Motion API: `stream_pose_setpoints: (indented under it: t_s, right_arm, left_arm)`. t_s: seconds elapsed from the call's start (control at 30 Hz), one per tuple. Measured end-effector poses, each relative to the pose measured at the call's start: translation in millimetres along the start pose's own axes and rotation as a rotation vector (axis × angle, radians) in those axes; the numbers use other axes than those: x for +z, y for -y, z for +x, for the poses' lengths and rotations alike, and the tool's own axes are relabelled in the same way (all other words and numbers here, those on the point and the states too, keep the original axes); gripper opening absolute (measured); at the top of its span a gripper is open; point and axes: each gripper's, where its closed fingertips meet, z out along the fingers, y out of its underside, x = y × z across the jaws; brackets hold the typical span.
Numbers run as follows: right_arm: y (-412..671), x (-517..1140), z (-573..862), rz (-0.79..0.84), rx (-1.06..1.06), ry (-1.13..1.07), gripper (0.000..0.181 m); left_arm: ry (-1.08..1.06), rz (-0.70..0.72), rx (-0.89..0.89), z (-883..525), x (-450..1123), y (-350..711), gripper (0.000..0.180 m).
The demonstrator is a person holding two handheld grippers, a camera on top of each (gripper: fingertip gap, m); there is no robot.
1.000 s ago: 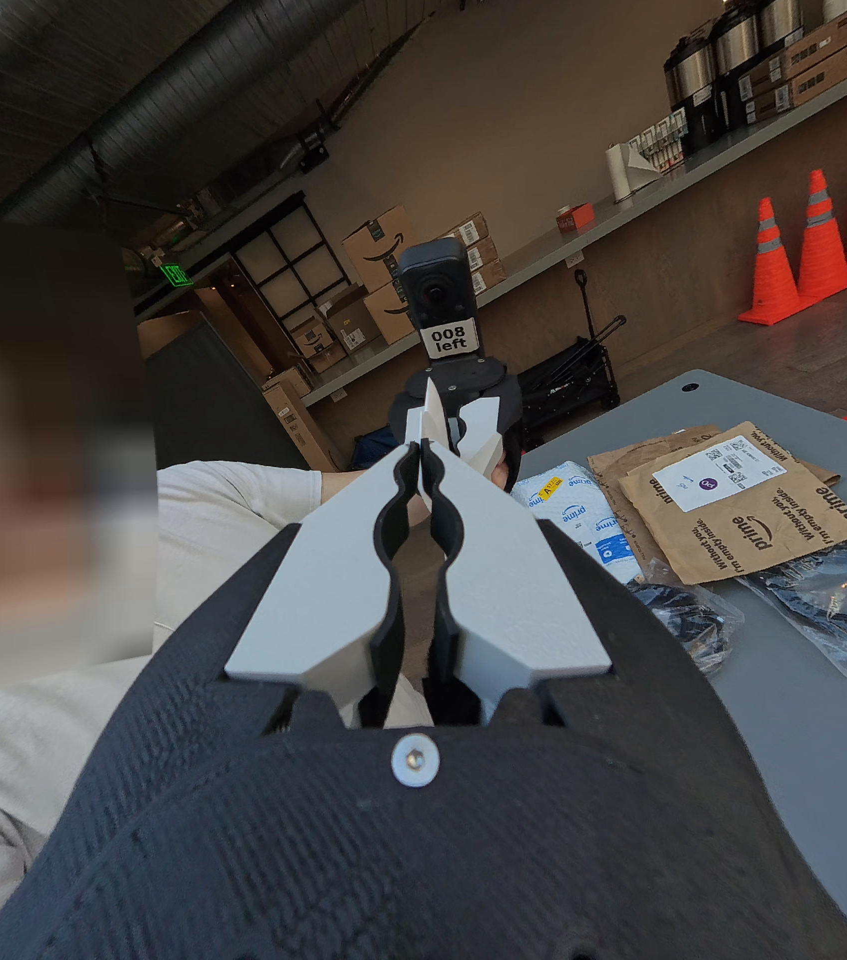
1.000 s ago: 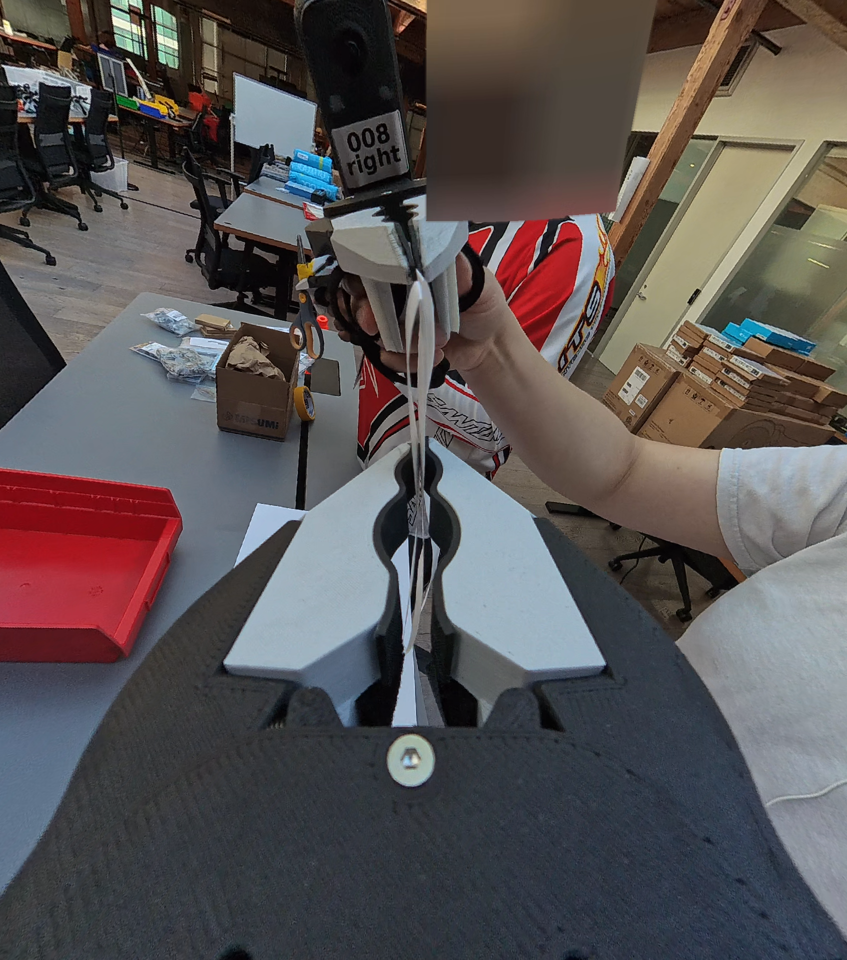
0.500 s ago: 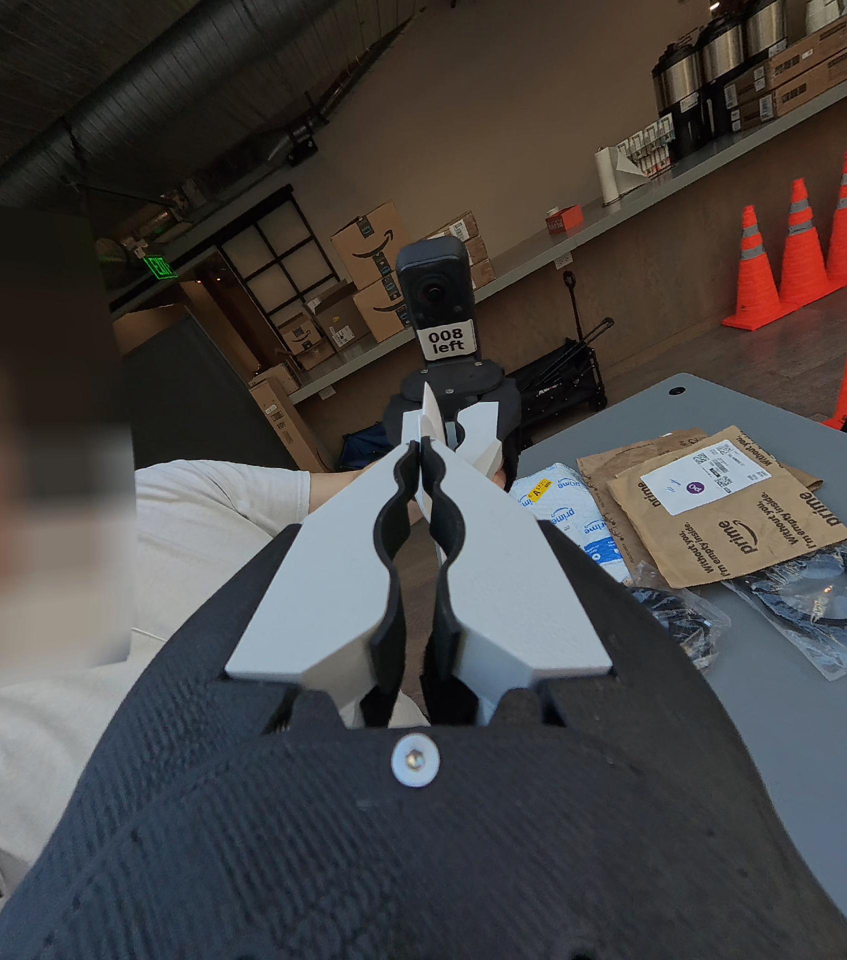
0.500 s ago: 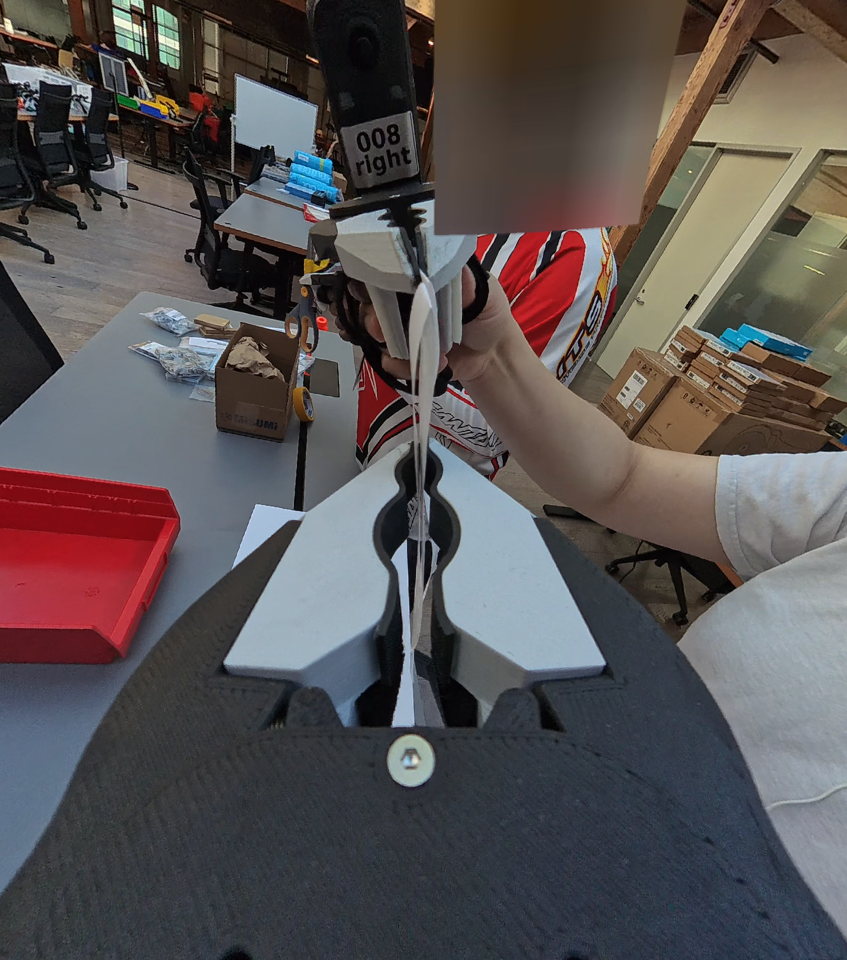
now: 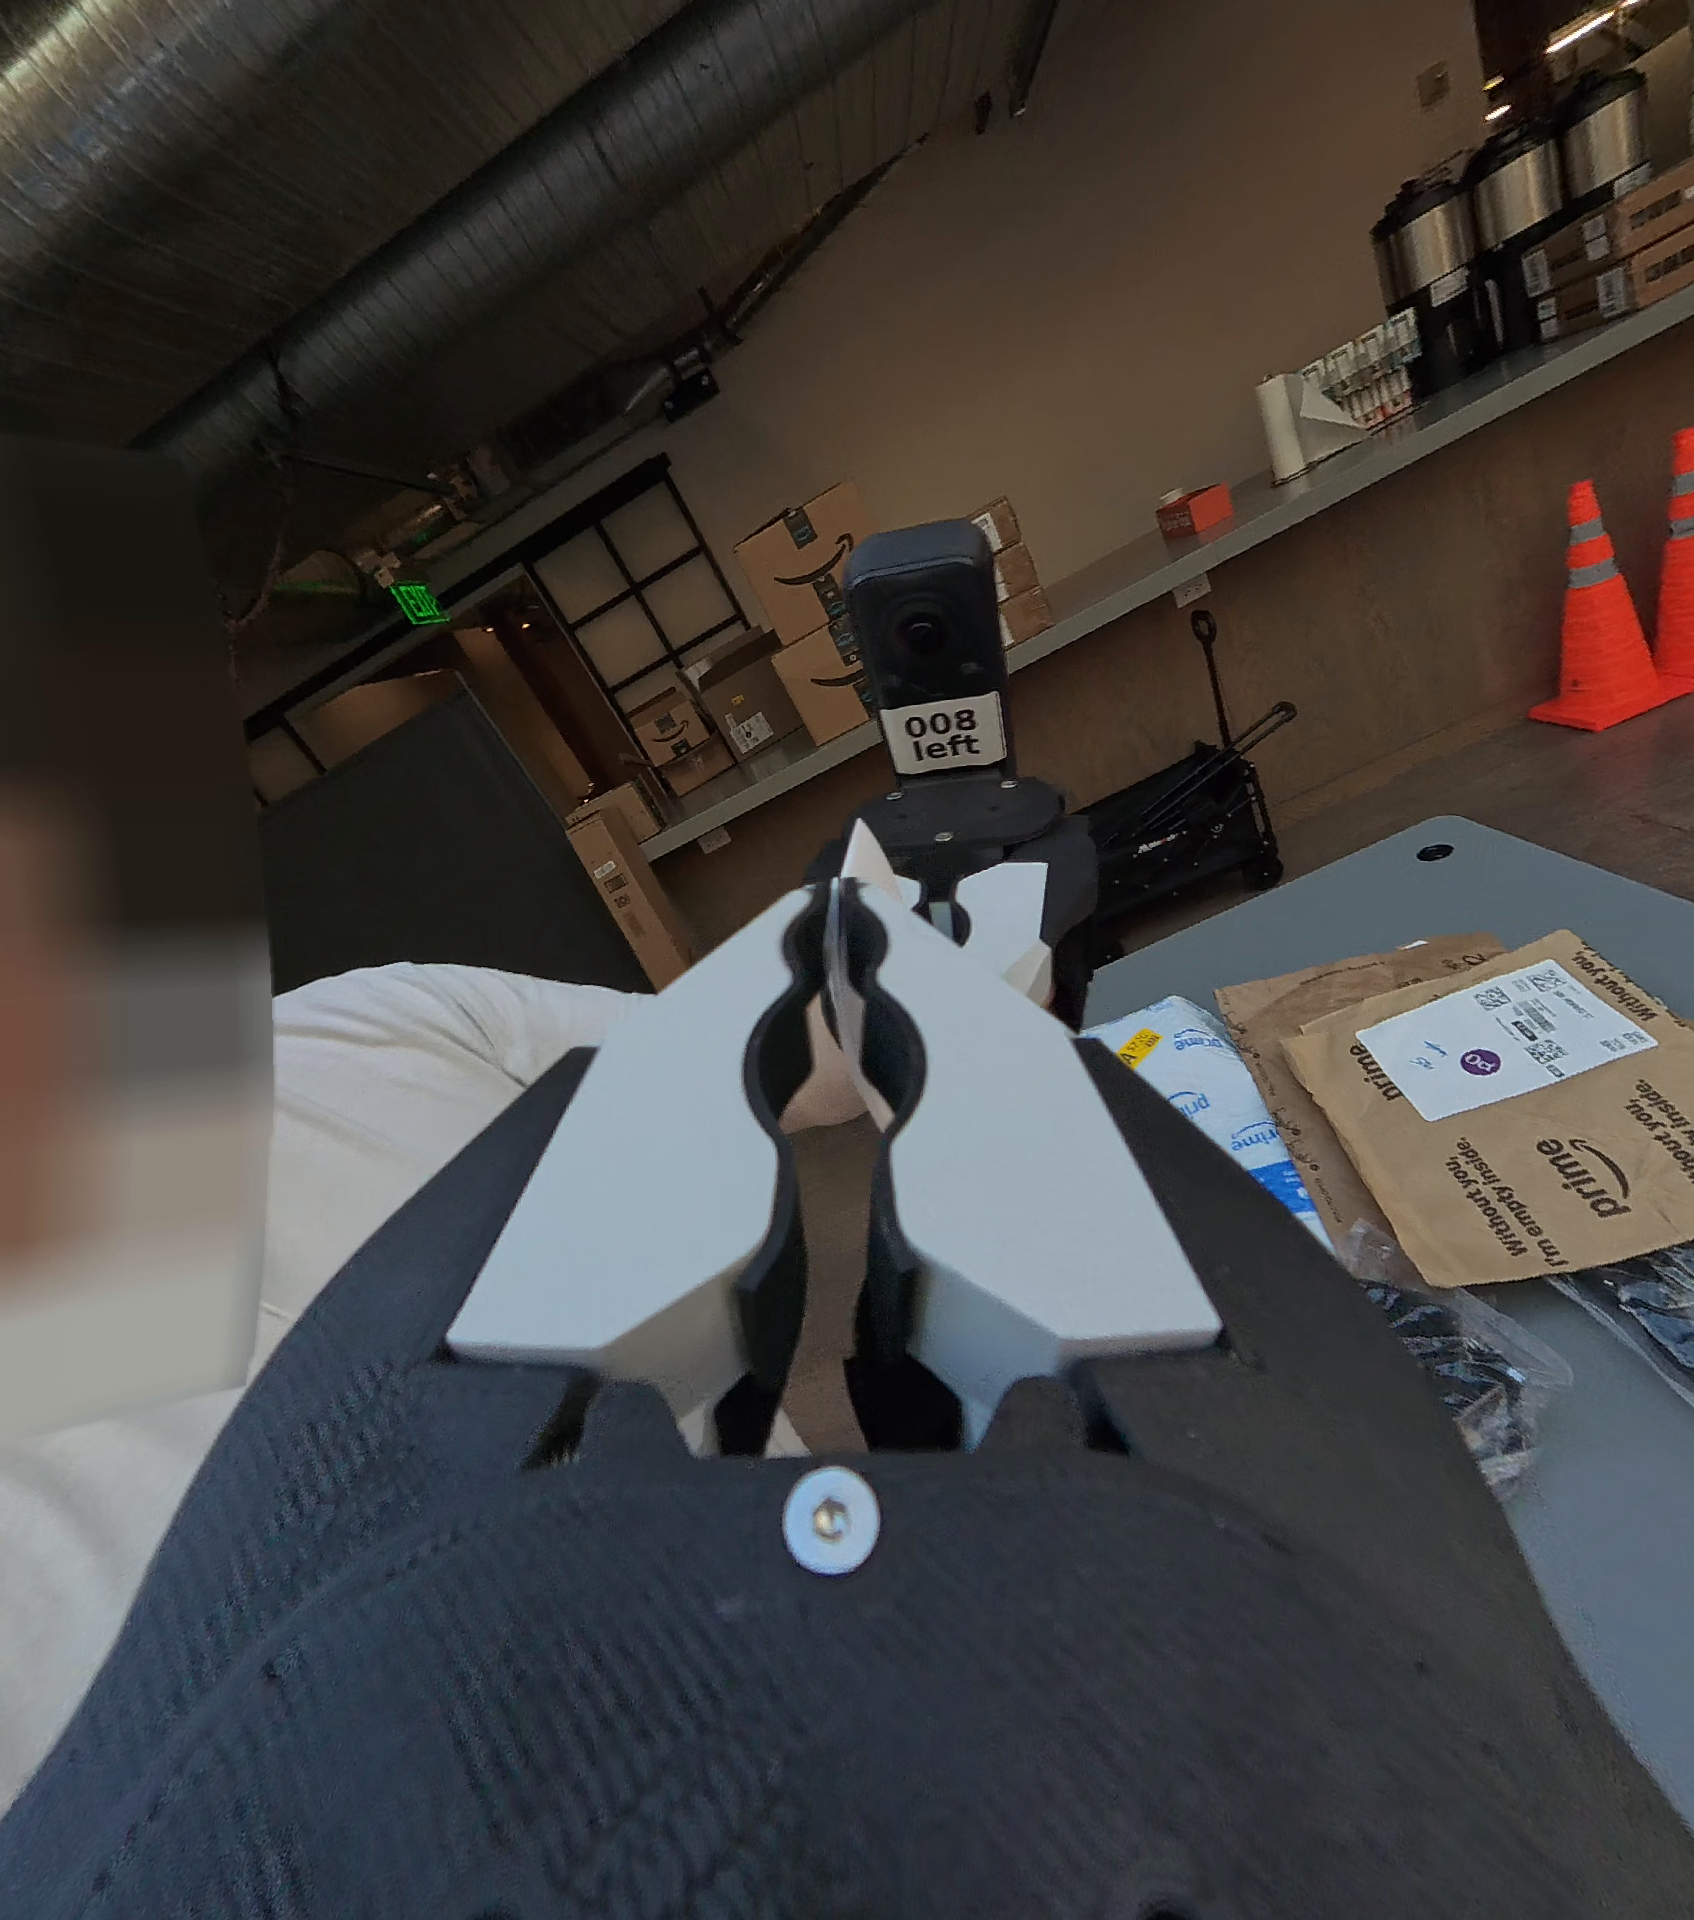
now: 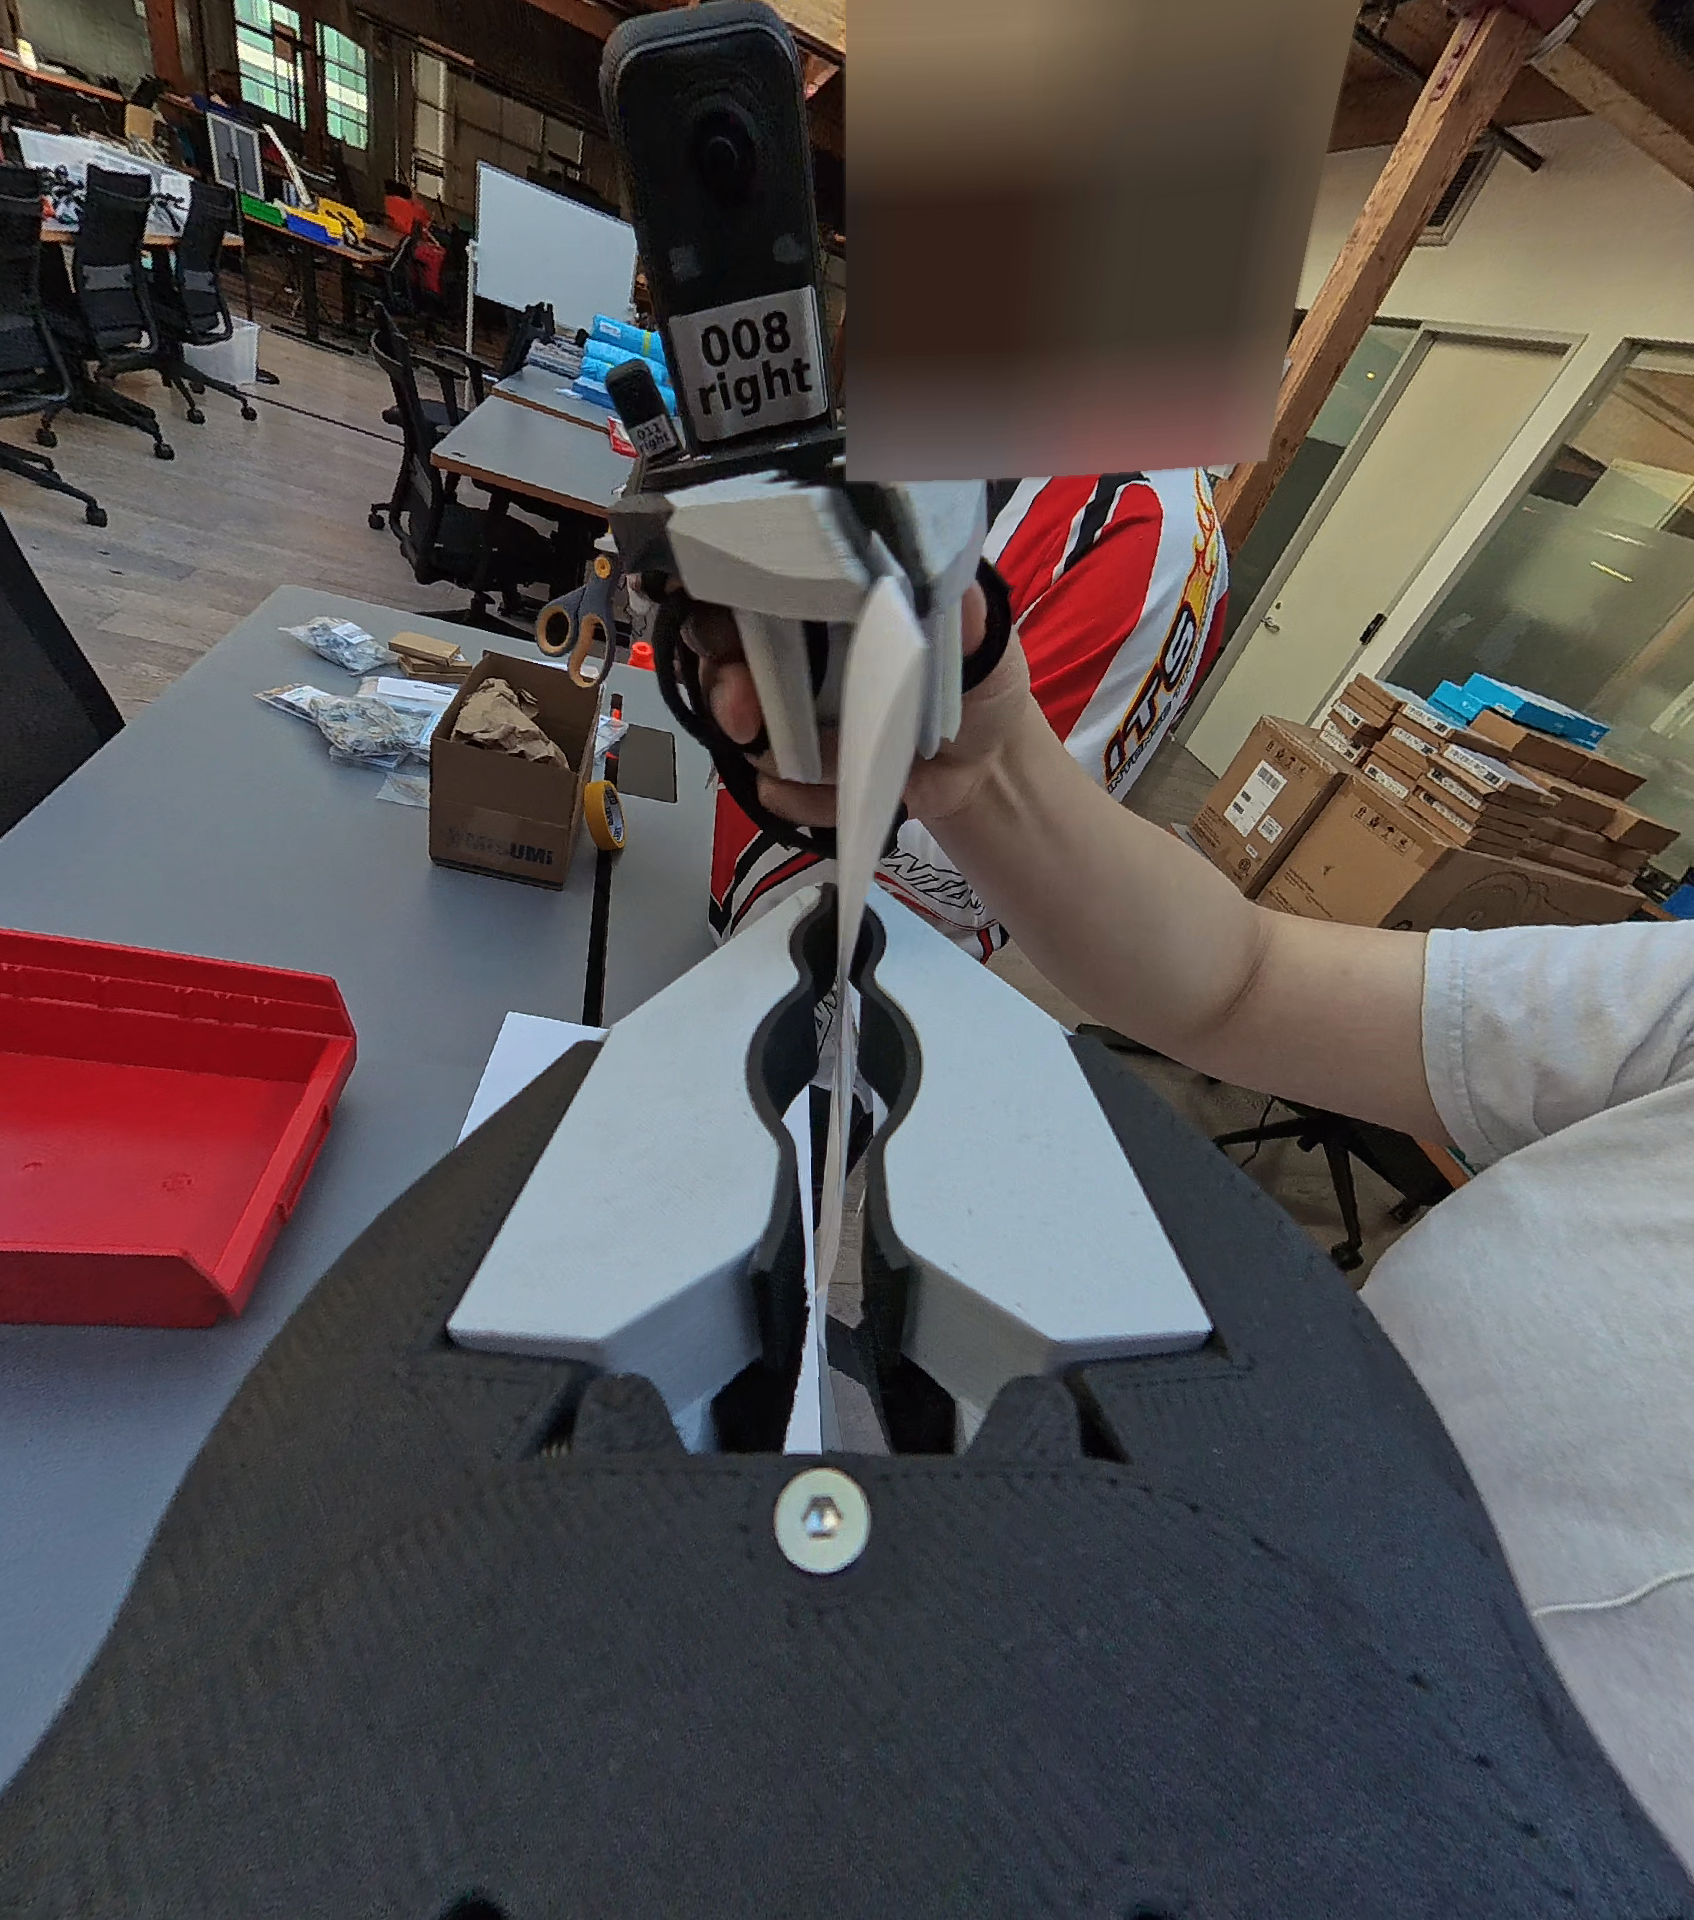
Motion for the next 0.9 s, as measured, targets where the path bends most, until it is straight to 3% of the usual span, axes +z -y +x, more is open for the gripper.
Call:
stream_pose_setpoints:
  t_s: [0.37,0.43,0.47,0.63,0.9]
  right_arm:
    - [-3,-2,-1,-0.003,0.06,0.033,0.002]
    - [-1,-3,-2,-0.011,0.06,0.052,0.038]
    - [4,-6,-2,0.003,0.062,0.059,0.043]
    - [38,-24,1,0.096,0.09,0.057,0.012]
    - [35,-18,-1,0.029,0.112,0.058,0.0]
  left_arm:
    - [-0.04,0.006,-0.011,11,1,-1,0.0]
    - [-0.045,0.004,-0.018,12,-1,-2,0.0]
    - [-0.056,-0.003,-0.029,13,-1,-4,0.0]
    - [-0.093,-0.027,-0.091,14,-1,-11,0.0]
    - [-0.115,-0.038,-0.179,11,0,-13,0.0]
